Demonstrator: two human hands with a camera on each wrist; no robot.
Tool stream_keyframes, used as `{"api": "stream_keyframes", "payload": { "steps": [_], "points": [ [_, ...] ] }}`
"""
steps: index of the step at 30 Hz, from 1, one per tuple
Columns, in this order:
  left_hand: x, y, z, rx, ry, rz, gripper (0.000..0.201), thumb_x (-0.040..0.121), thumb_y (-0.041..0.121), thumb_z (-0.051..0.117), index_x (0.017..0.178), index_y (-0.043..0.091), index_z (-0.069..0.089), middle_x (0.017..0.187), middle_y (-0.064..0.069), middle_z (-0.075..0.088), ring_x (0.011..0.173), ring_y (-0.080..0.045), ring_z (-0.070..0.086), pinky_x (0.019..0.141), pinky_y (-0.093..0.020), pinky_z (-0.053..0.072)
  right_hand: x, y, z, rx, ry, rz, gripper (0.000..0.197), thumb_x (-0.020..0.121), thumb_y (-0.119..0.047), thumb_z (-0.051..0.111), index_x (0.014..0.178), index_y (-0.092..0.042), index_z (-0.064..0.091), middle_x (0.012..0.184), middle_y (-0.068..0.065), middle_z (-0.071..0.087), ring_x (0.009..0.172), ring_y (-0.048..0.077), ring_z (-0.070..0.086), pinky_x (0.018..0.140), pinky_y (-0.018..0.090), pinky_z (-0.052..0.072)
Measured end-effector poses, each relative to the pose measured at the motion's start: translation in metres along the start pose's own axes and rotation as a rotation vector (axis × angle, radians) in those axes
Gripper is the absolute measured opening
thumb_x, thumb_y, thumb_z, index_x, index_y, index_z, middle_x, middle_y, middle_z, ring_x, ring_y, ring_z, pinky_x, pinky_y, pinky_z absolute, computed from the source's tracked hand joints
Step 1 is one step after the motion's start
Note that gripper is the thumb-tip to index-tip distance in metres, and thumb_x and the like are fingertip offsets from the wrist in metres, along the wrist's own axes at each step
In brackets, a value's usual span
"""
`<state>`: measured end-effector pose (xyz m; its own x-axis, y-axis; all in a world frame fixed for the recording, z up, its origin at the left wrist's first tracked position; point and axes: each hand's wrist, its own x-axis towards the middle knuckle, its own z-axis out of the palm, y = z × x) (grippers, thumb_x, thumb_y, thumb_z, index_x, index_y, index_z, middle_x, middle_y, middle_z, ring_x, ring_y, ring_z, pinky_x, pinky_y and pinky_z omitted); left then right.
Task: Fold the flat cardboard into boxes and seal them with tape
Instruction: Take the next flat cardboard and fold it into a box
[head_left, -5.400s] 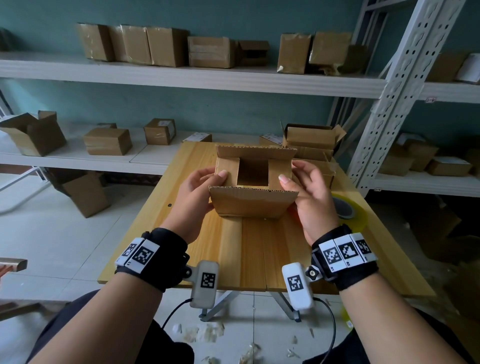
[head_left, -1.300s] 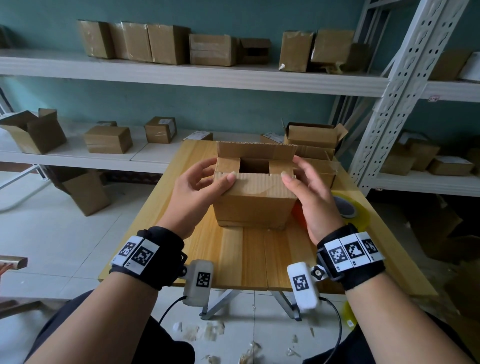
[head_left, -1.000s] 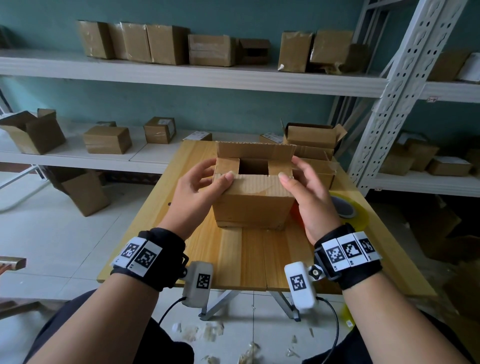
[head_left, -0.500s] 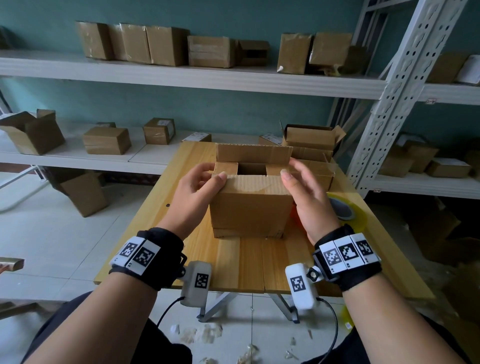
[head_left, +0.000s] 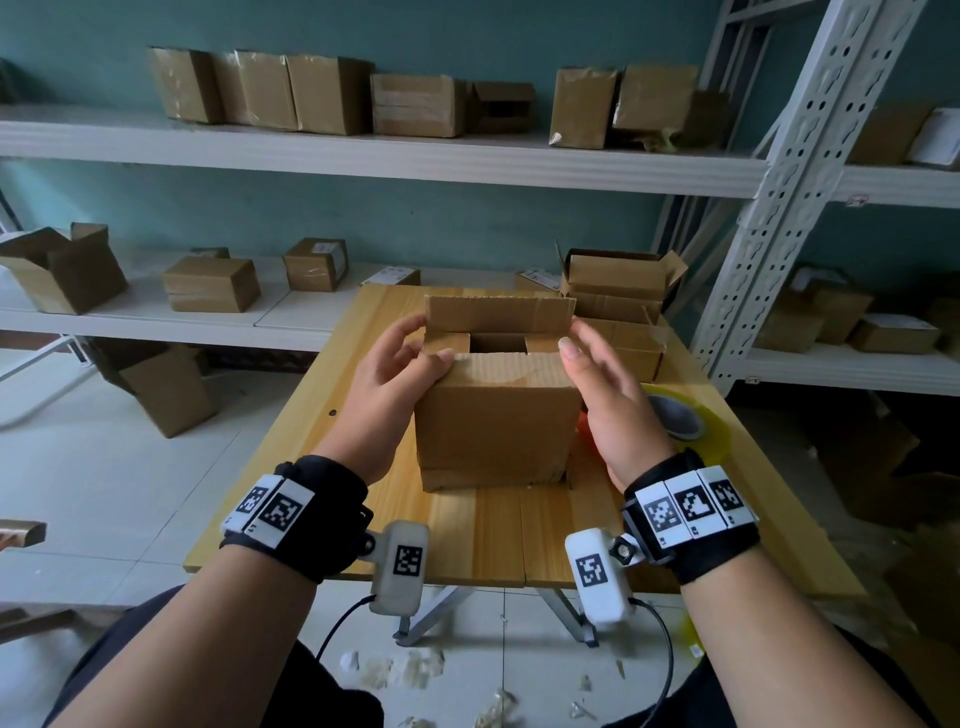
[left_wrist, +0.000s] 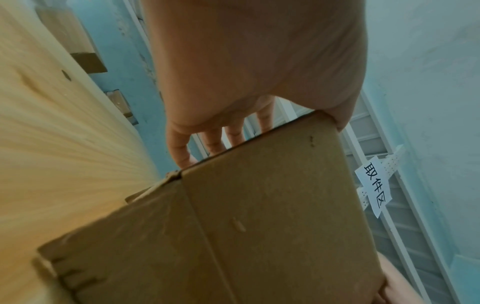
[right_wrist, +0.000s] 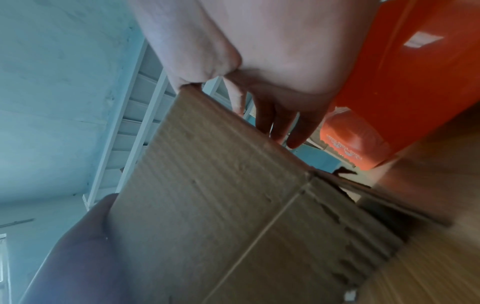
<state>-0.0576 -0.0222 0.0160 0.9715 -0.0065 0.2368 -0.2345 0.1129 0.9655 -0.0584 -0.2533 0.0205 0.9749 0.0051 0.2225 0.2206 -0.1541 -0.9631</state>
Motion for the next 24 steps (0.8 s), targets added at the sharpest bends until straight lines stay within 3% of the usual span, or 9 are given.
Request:
{"api": "stream_keyframes", "payload": {
  "steps": [3, 6, 10, 12, 17, 21, 23, 24],
  "points": [
    [-0.0007, 0.0003, -0.0013, -0.025, 0.000, 0.001, 0.043, 0.085, 0.043, 0.076, 0.126, 0.053, 0.066, 0.139, -0.010, 0.063, 0.119, -0.023, 0.068, 0.094, -0.031, 0.059, -0.0009, -0.0006, 0.0003, 0.009, -0.017, -0.021, 0.056, 0.104, -0.058, 0.047, 0.157, -0.050, 0.033, 0.165, -0.013, 0.037, 0.136, -0.001, 0.035, 0.106, 0.029, 0.031],
    [-0.0016, 0.0007, -0.0022, -0.063, 0.005, 0.027, 0.047, 0.085, 0.040, 0.077, 0.130, 0.048, 0.066, 0.138, -0.014, 0.064, 0.118, -0.025, 0.069, 0.099, -0.038, 0.057, -0.0010, 0.0004, 0.0000, 0.005, -0.016, -0.030, 0.055, 0.103, -0.061, 0.047, 0.156, -0.052, 0.034, 0.166, -0.013, 0.037, 0.136, -0.002, 0.035, 0.108, 0.029, 0.030],
    [-0.0016, 0.0004, -0.0033, -0.074, 0.007, 0.034, 0.060, 0.081, 0.045, 0.080, 0.137, 0.037, 0.063, 0.136, -0.014, 0.064, 0.116, -0.026, 0.068, 0.092, -0.035, 0.059, -0.0014, -0.0003, 0.0001, 0.016, -0.002, -0.029, 0.054, 0.103, -0.058, 0.049, 0.155, -0.050, 0.037, 0.156, -0.020, 0.041, 0.133, -0.002, 0.039, 0.102, 0.023, 0.033],
    [-0.0020, 0.0016, -0.0033, -0.072, 0.006, 0.033, 0.053, 0.086, 0.039, 0.079, 0.135, 0.029, 0.062, 0.135, -0.016, 0.066, 0.113, -0.027, 0.068, 0.089, -0.035, 0.060, -0.0020, -0.0015, 0.0005, 0.021, 0.004, -0.030, 0.050, 0.103, -0.057, 0.049, 0.152, -0.050, 0.041, 0.145, -0.024, 0.044, 0.126, -0.006, 0.044, 0.097, 0.019, 0.034],
    [-0.0019, 0.0023, -0.0037, -0.100, -0.015, 0.033, 0.037, 0.094, 0.025, 0.074, 0.128, 0.018, 0.061, 0.130, -0.017, 0.068, 0.105, -0.024, 0.070, 0.082, -0.031, 0.061, -0.0007, 0.0013, 0.0000, -0.004, 0.007, -0.065, 0.045, 0.103, -0.056, 0.049, 0.147, -0.046, 0.051, 0.150, -0.013, 0.051, 0.128, -0.001, 0.049, 0.089, 0.013, 0.037],
    [-0.0008, 0.0007, -0.0039, -0.117, -0.019, 0.043, 0.027, 0.101, 0.015, 0.071, 0.125, 0.013, 0.060, 0.119, -0.015, 0.066, 0.098, -0.021, 0.066, 0.072, -0.025, 0.058, 0.0013, 0.0035, 0.0000, -0.004, 0.017, -0.089, 0.048, 0.098, -0.060, 0.050, 0.143, -0.043, 0.056, 0.135, -0.016, 0.060, 0.111, -0.022, 0.052, 0.088, 0.012, 0.039],
    [-0.0005, 0.0004, -0.0034, -0.132, -0.020, 0.050, 0.028, 0.096, 0.019, 0.075, 0.120, 0.014, 0.061, 0.116, -0.012, 0.064, 0.094, -0.018, 0.065, 0.069, -0.023, 0.056, 0.0019, 0.0041, -0.0008, -0.014, 0.029, -0.092, 0.042, 0.101, -0.055, 0.051, 0.140, -0.041, 0.057, 0.123, -0.013, 0.064, 0.099, -0.023, 0.056, 0.084, 0.015, 0.042],
    [-0.0001, 0.0002, -0.0033, -0.141, -0.019, 0.051, 0.029, 0.093, 0.021, 0.075, 0.118, 0.014, 0.061, 0.114, -0.011, 0.063, 0.092, -0.016, 0.064, 0.069, -0.023, 0.055, 0.0017, 0.0045, -0.0010, -0.017, 0.034, -0.091, 0.039, 0.103, -0.053, 0.051, 0.139, -0.040, 0.058, 0.119, -0.004, 0.065, 0.095, -0.017, 0.059, 0.080, 0.019, 0.046]
  ]
}}
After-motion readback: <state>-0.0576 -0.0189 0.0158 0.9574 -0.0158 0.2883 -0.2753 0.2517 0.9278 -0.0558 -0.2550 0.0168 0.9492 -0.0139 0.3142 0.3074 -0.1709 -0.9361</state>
